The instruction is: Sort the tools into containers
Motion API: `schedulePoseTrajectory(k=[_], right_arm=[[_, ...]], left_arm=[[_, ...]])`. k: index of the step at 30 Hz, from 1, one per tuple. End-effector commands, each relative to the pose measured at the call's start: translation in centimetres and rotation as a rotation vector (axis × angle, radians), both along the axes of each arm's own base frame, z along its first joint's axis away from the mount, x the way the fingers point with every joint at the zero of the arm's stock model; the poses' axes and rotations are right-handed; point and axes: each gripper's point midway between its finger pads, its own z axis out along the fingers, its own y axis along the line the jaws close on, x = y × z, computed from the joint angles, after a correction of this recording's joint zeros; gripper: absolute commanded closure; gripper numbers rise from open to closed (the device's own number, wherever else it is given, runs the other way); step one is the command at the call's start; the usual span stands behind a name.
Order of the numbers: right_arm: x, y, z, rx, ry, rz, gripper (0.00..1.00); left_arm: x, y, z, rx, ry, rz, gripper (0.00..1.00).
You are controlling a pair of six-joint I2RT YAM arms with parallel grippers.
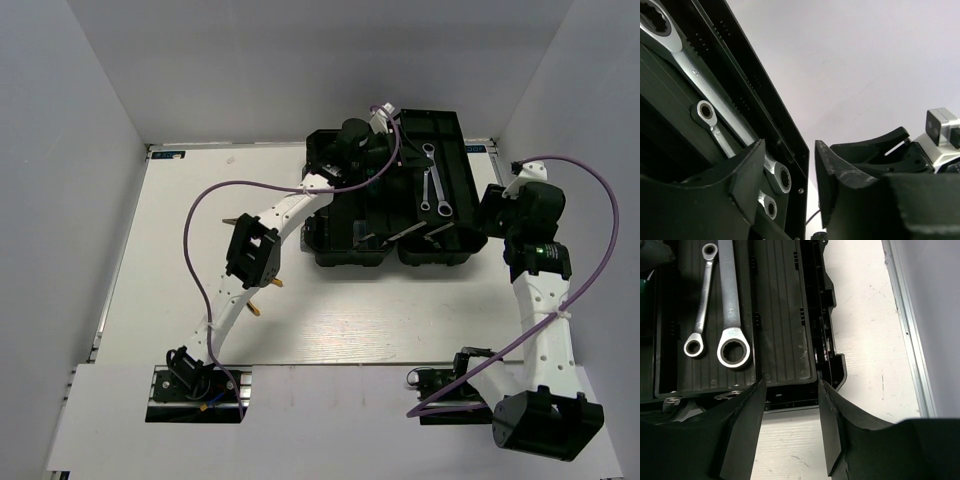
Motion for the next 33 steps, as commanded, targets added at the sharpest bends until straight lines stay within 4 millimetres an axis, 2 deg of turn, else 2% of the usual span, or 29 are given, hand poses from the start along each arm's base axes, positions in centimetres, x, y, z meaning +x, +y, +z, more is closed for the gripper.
schedulePoseTrajectory(k=[1,2,4,5,6,7,8,9,10,11,12,13,14,15,16,17,18,19,20,21,22,23,26,27,29,32,33], right_arm=[[0.2,0.4,1.3,0.016,-0.061,0.02,0.48],[0.2,0.9,1.4,0.027,-0.067,0.047,0.48],[0.0,2.1,1.6,0.045,-0.077,0.109,0.48],[-0.1,3.0,1.5,0.06,-0.075,0.163,0.48],[-0.4,4.1,1.7,0.071,-0.086,0.232,0.46],[-0.5,4.7,1.7,0.077,-0.089,0.273,0.46],[-0.7,5.3,1.6,0.063,-0.093,0.326,0.46],[-1.5,7.1,1.7,0.095,-0.095,0.437,0.46],[-1.9,7.8,1.8,0.099,-0.101,0.483,0.5],[-2.3,8.4,1.7,0.1,-0.1,0.527,0.55],[-2.9,9.8,2.1,0.125,-0.118,0.615,0.64],[-3.0,10.1,2.0,0.132,-0.115,0.636,0.97],[-3.1,10.7,2.2,0.14,-0.117,0.671,1.0],[-3.0,10.7,2.1,0.125,-0.11,0.672,1.0],[-2.7,10.7,1.6,0.128,-0.081,0.667,1.0],[-2.2,11.0,2.3,0.107,-0.086,0.676,1.0],[-2.0,10.9,2.4,0.097,-0.077,0.661,1.0],[-1.5,10.7,1.9,0.096,-0.052,0.642,1.0],[-1.4,11.2,2.8,0.095,-0.064,0.653,1.0],[-1.2,11.2,2.9,0.092,-0.062,0.642,1.0],[-1.1,11.4,3.0,0.092,-0.058,0.646,1.0],[-1.0,11.5,3.0,0.101,-0.052,0.64,0.99],[-1.0,11.6,2.7,0.095,-0.047,0.633,0.94],[-1.3,12.3,2.7,0.089,-0.052,0.653,0.92],[-1.2,12.0,2.2,0.077,-0.05,0.633,0.91],[-1.2,12.0,1.6,0.075,-0.042,0.631,0.91],[-1.3,12.1,1.5,0.077,-0.038,0.633,0.91]], left_arm=[[-1.6,1.0,7.5,-0.066,-0.133,0.0,0.47],[-2.2,1.5,9.5,-0.076,-0.17,0.002,0.49],[-2.8,2.5,11.3,-0.041,-0.25,0.019,0.56],[-4.0,4.0,15.0,-0.05,-0.318,0.048,0.61],[-4.4,4.8,14.9,0.011,-0.366,0.06,0.69],[-4.7,5.6,14.5,0.062,-0.378,0.073,0.85],[-4.5,6.8,14.7,0.114,-0.401,0.13,0.92],[-6.6,9.6,17.1,0.168,-0.424,0.166,0.97],[-6.4,11.1,13.9,0.29,-0.43,0.198,1.0],[-5.4,13.8,12.7,0.38,-0.408,0.312,1.0],[-5.6,15.8,11.5,0.437,-0.39,0.357,1.0],[-5.5,20.4,8.4,0.561,-0.338,0.476,1.0],[-5.3,23.1,6.3,0.643,-0.296,0.545,0.98],[-5.3,25.8,2.0,0.771,-0.234,0.583,0.92],[-5.4,28.8,-1.3,0.904,-0.15,0.644,0.8],[-5.0,31.7,-2.9,0.961,-0.087,0.695,0.62],[-5.4,33.4,-6.2,1.041,-0.007,0.697,0.49],[-6.1,34.6,-7.8,1.063,0.076,0.714,0.41],[-5.8,36.1,-9.3,1.081,0.139,0.745,0.36],[-6.4,36.8,-11.3,1.091,0.197,0.74,0.36],[-6.1,36.5,-12.1,1.052,0.228,0.735,0.34],[-5.7,37.0,-12.5,1.016,0.276,0.764,0.27],[-5.2,37.1,-15.4,1.015,0.422,0.774,0.27],[-4.2,36.7,-14.6,1.006,0.414,0.778,0.27],[-3.4,36.8,-16.0,1.023,0.47,0.786,0.27],[-1.8,36.4,-16.0,0.988,0.486,0.81,0.27],[-1.4,36.8,-16.9,0.999,0.504,0.814,0.27]])
